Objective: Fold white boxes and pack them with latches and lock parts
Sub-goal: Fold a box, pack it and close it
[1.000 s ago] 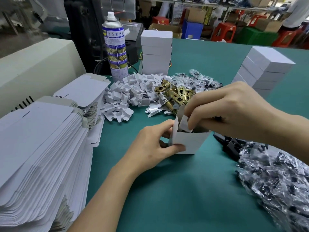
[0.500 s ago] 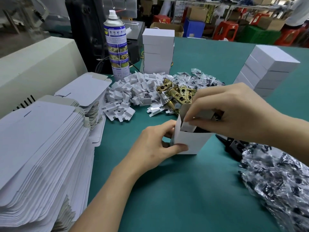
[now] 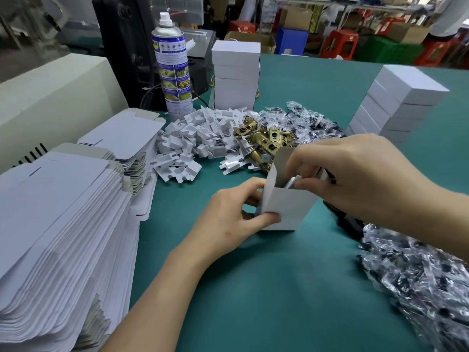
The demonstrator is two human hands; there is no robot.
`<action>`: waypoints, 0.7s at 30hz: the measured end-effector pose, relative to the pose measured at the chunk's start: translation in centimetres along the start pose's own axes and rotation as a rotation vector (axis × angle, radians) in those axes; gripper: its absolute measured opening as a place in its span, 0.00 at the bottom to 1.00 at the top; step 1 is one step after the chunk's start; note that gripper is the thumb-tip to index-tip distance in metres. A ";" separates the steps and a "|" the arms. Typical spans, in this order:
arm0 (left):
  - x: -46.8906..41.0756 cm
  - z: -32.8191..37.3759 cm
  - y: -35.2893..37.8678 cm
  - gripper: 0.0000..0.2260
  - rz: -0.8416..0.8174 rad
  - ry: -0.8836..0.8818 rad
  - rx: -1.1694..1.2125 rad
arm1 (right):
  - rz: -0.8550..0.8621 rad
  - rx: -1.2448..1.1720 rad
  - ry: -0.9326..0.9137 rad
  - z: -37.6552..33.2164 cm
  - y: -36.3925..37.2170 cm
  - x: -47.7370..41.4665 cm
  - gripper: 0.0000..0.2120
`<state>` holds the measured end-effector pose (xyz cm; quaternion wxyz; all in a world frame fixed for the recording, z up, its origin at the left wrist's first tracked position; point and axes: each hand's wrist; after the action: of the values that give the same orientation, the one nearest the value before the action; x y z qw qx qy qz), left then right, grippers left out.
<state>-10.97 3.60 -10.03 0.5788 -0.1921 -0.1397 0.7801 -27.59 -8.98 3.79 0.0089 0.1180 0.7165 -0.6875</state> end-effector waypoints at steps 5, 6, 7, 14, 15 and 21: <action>0.0 -0.2 0.0 0.18 0.011 -0.009 -0.009 | 0.008 -0.084 0.064 -0.5 0.0 -0.9 0.10; 0.0 -0.2 0.0 0.18 0.015 -0.011 -0.013 | 0.005 -0.099 0.069 -0.7 0.2 -1.2 0.10; 0.0 -0.2 -0.1 0.18 0.019 -0.015 -0.016 | -0.004 -0.100 0.069 -0.9 0.4 -1.4 0.09; 0.0 -0.3 -0.1 0.18 0.013 -0.035 -0.008 | 0.155 -0.244 0.119 -0.2 0.7 -1.9 0.03; 0.0 -0.3 -0.1 0.18 0.014 -0.038 -0.004 | 0.222 -0.346 0.165 -0.1 0.6 -2.0 0.03; -0.1 -0.4 0.0 0.18 0.016 -0.064 0.011 | 0.240 -0.939 0.429 -0.3 -0.3 -3.6 0.10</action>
<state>-10.78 3.55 -10.34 0.5689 -0.1650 -0.1526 0.7911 -24.05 -9.21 4.70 -0.0075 0.3205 0.9144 -0.2471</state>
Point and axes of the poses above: each hand's wrist, its own x-axis away from the middle knuckle, its own y-axis out of the palm, z = x × y, and after that the axes turned 6 degrees about -z, right-handed
